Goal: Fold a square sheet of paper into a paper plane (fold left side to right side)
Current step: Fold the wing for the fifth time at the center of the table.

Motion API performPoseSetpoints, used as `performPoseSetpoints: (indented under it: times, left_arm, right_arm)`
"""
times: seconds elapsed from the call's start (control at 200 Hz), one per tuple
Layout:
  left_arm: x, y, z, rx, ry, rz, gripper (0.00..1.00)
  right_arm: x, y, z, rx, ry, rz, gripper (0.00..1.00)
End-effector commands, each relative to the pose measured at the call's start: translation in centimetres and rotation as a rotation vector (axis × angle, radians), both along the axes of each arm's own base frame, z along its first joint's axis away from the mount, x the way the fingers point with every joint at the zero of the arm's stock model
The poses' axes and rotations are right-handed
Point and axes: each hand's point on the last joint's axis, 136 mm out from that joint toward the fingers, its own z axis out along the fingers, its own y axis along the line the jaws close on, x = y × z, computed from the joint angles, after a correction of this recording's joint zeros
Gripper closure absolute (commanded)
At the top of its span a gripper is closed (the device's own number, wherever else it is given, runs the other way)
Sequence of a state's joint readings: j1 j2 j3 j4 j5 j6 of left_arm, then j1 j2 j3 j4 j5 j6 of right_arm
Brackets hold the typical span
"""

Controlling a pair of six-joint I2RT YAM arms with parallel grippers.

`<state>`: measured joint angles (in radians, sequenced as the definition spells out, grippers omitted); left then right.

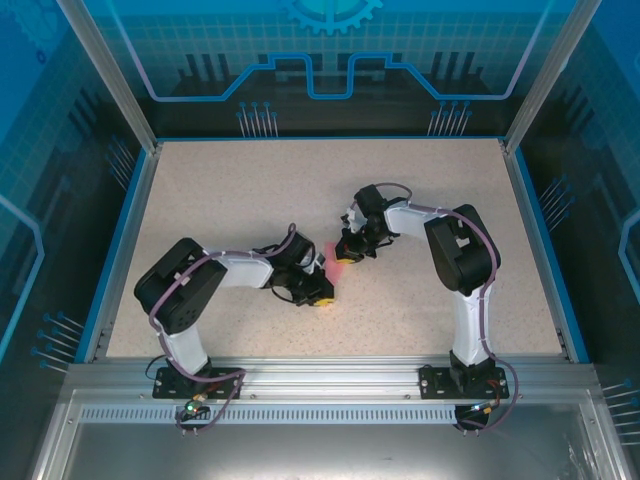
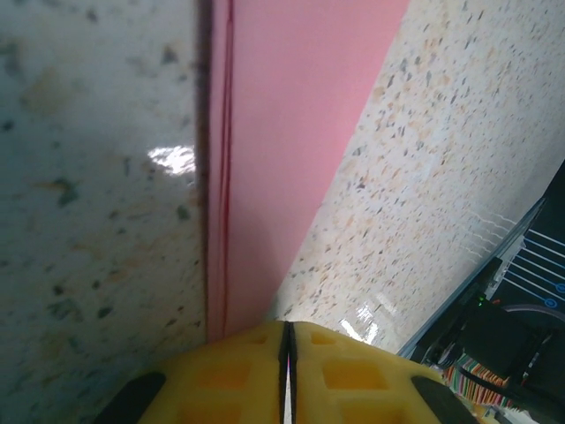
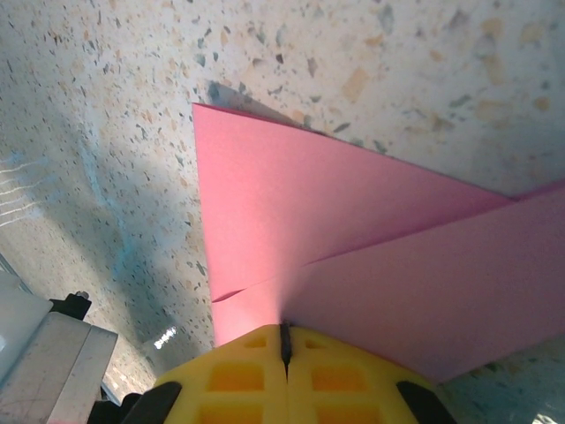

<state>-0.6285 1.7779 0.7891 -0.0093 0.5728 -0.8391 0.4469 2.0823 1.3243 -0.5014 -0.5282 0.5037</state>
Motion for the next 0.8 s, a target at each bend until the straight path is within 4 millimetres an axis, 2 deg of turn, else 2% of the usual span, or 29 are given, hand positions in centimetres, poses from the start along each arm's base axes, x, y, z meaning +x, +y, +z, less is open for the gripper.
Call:
performPoseSetpoints:
  times: [0.0, 0.185, 0.37, 0.46, 0.605, 0.795]
  left_arm:
    - [-3.4, 2.3, -1.7, 0.094, 0.13, -0.001, 0.9]
    - [-2.9, 2.1, 0.1, 0.046, 0.099, 0.002, 0.93]
    - [0.1, 1.2, 4.1, -0.041, 0.012, 0.008, 0.94]
    - [1.1, 0.3, 5.0, -0.053, -0.015, -0.022, 0.93]
    - [2.2, -0.7, 3.9, -0.055, 0.01, -0.043, 0.92]
    - [2.1, -1.1, 2.0, -0.041, 0.04, -0.062, 0.91]
  right_arm:
    - [-0.6, -2.5, -3.4, -0.146, 0.047, -0.015, 0.97]
    - [-0.6, -2.4, -3.3, -0.142, 0.046, -0.015, 0.97]
    - [-0.5, -2.4, -3.2, -0.14, 0.044, -0.016, 0.97]
    - [-0.5, -2.4, -3.1, -0.139, 0.042, -0.014, 0.98]
    - [-0.6, -2.3, -3.1, -0.136, 0.044, -0.015, 0.97]
    - [-0.6, -2.3, -3.1, -0.137, 0.043, -0.016, 0.97]
